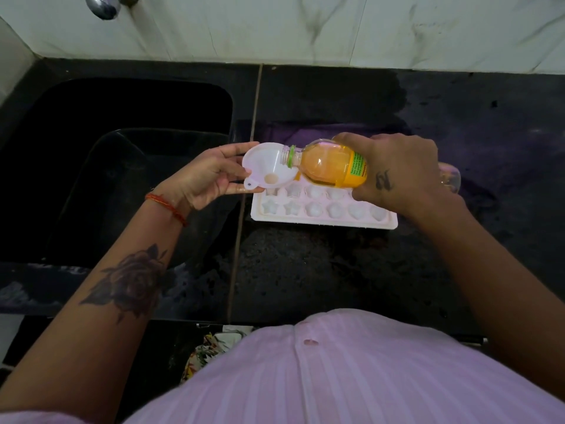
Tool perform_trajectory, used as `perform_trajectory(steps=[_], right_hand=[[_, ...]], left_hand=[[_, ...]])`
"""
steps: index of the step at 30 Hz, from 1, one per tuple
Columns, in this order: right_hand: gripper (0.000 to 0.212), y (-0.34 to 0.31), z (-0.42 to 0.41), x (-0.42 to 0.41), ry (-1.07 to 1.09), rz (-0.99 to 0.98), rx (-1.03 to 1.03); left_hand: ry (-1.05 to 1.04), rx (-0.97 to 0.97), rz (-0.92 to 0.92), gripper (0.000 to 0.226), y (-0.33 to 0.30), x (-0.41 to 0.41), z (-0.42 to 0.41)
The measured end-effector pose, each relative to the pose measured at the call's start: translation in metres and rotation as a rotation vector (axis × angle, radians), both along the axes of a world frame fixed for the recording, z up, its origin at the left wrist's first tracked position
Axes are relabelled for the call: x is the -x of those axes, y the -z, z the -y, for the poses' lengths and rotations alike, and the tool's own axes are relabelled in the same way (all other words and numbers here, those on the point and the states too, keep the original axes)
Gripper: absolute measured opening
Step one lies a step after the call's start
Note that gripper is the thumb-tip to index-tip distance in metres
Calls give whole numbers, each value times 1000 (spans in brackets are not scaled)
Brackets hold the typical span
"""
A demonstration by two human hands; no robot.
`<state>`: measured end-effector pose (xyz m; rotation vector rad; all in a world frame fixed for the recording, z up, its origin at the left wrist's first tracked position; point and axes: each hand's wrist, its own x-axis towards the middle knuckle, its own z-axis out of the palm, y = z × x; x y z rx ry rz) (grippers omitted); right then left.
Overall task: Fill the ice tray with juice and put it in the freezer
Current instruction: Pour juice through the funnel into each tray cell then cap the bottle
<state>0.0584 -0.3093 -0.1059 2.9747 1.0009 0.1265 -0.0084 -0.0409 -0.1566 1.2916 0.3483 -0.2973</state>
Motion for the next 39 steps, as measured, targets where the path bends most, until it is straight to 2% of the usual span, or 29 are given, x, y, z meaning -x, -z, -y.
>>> perform_trajectory(steps=[12,22,27,39], right_hand=[[71,-3,-2,0,-9,34,17],[84,-4,1,2,31,-138,-108],[84,-5,11,4,50,-153,-177],[77,-3,31,5,74,-42,-14]], left_hand=[[4,10,20,50,0,0,1],[-14,25,36,49,-4,-1,-1],[-9,71,56,50,-6,-5,4],[38,64,17,49,1,-16,23]])
